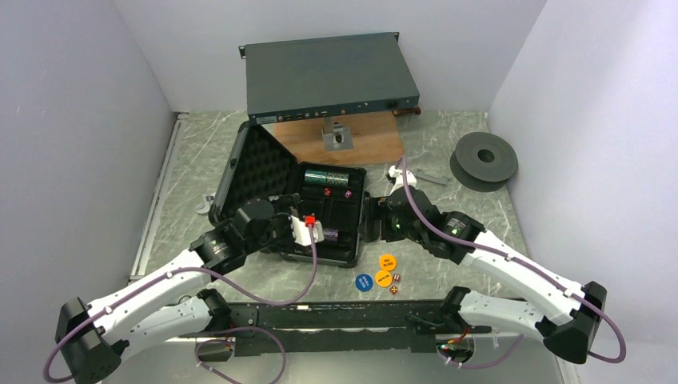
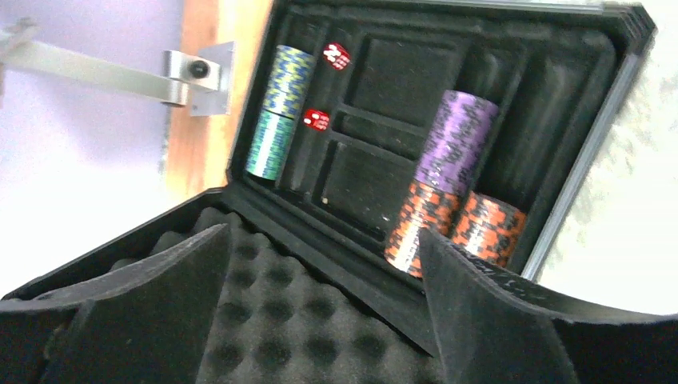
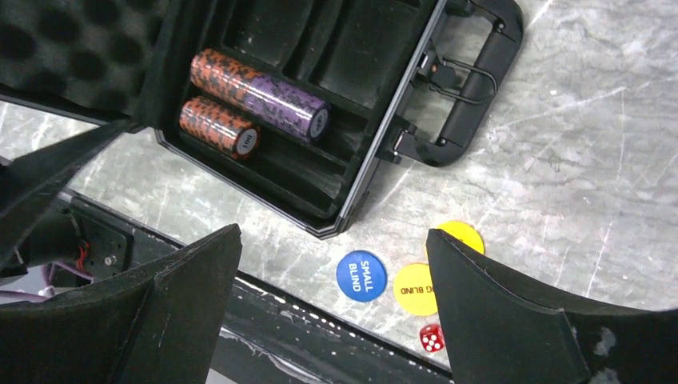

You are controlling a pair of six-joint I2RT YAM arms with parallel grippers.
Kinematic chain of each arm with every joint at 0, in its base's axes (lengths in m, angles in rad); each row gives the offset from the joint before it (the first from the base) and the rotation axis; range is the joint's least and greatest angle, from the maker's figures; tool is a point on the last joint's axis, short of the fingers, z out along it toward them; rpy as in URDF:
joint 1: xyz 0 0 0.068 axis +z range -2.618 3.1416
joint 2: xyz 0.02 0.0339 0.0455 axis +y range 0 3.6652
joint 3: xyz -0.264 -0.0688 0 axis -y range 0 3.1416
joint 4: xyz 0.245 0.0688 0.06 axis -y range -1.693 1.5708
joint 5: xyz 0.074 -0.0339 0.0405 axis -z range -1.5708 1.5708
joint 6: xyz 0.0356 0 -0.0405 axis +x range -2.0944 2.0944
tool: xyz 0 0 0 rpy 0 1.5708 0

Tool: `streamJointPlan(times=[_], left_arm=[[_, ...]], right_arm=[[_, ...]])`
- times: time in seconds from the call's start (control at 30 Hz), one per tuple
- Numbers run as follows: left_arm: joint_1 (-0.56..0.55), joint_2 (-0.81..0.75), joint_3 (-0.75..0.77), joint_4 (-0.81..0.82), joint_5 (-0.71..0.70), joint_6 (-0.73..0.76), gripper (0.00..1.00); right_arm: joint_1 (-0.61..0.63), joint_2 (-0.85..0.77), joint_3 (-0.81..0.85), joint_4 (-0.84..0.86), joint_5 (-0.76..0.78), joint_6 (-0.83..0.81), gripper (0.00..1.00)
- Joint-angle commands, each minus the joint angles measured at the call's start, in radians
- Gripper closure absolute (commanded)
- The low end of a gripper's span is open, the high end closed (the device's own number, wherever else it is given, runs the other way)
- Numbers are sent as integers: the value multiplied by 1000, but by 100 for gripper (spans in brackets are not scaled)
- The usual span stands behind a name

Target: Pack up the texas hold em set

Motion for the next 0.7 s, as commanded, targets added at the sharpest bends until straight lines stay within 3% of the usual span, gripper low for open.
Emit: streamJointPlan(times=[0.0,0.33,0.67], left_arm=[[3,-66,-33,150,-37,-86,4],[10,-84,29,202,-282,-251,0],[32,-126,43,222,-369,-292,0]], right_arm=[[1,13,39,-60,4,37,11],[4,65,-15,-113,-79,39,12],[126,114,-110,-25,-96,-53,15]])
